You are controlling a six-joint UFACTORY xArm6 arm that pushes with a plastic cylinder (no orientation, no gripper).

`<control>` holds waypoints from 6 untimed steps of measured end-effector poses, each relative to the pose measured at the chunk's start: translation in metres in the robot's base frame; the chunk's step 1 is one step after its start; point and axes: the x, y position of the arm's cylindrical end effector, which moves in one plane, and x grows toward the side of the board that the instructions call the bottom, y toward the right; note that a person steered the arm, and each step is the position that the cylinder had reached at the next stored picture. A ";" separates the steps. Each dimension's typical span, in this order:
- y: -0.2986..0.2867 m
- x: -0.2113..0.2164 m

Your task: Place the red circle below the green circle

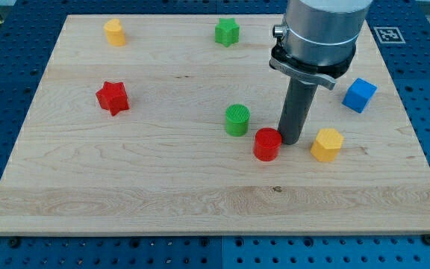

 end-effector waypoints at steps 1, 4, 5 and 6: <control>0.000 0.000; 0.000 0.013; 0.000 0.017; 0.000 0.017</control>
